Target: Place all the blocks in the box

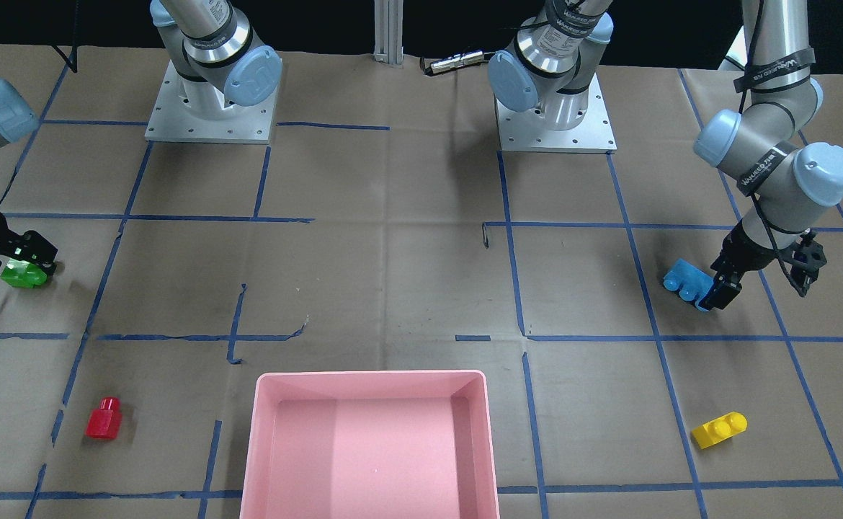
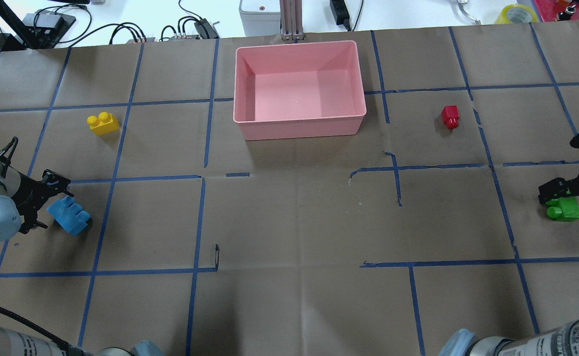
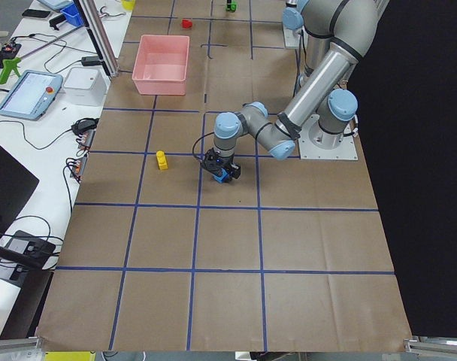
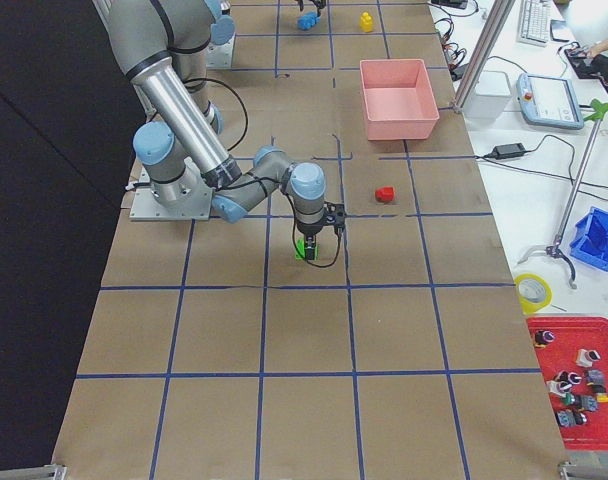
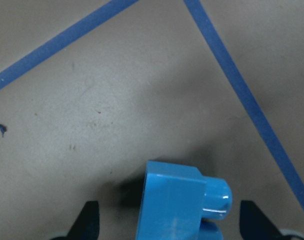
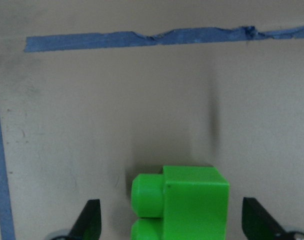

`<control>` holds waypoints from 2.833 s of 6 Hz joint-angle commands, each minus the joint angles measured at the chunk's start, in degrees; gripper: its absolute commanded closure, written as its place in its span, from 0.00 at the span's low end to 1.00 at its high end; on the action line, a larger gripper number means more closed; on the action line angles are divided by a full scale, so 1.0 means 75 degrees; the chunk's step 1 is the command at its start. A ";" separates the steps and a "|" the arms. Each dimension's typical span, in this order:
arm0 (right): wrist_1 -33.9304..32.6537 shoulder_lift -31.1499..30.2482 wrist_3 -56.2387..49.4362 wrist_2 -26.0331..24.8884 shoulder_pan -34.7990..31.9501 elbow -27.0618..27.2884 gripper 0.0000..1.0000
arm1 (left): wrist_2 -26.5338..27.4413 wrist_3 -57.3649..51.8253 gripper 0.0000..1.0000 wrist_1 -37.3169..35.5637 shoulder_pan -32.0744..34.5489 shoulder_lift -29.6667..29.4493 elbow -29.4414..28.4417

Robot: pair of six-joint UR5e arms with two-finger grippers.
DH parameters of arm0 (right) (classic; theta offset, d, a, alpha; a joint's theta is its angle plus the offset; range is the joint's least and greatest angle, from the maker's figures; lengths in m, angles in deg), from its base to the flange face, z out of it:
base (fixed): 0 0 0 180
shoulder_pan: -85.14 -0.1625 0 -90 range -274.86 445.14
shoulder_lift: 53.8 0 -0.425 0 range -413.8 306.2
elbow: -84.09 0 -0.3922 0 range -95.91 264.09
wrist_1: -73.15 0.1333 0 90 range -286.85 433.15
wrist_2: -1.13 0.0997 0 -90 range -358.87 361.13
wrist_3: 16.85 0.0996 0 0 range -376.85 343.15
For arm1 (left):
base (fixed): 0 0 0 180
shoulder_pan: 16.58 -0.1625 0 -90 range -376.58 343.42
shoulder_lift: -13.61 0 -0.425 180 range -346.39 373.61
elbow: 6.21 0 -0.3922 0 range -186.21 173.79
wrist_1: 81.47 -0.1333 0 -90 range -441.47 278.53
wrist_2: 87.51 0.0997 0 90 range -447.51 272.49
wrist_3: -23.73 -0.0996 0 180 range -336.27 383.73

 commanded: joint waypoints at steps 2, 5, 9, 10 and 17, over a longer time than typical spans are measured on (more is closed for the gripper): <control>-0.0002 0.0101 -0.0086 -0.0047 0.0042 0.0001 0.01 | -0.0371 0.0096 0.00 -0.0204 0.0026 -0.0102 0.0069; 0.0068 0.0090 -0.0403 -0.0563 0.0053 0.0071 0.49 | -0.0372 0.0027 0.03 -0.0192 0.0026 -0.0161 0.0069; 0.2902 -0.1544 0.0573 -0.0516 -0.0446 -0.1560 0.92 | -0.0711 0.0038 0.46 -0.0086 0.0026 -0.0160 0.0046; 0.3995 -0.1609 0.1011 -0.0458 -0.1344 -0.2544 0.92 | -0.0874 0.0038 0.54 -0.0075 0.0014 -0.0149 0.0011; 0.3011 0.3015 0.4188 0.3972 -0.6553 -0.7401 0.91 | -0.1309 0.0050 0.89 0.4507 0.0562 0.0731 -0.3202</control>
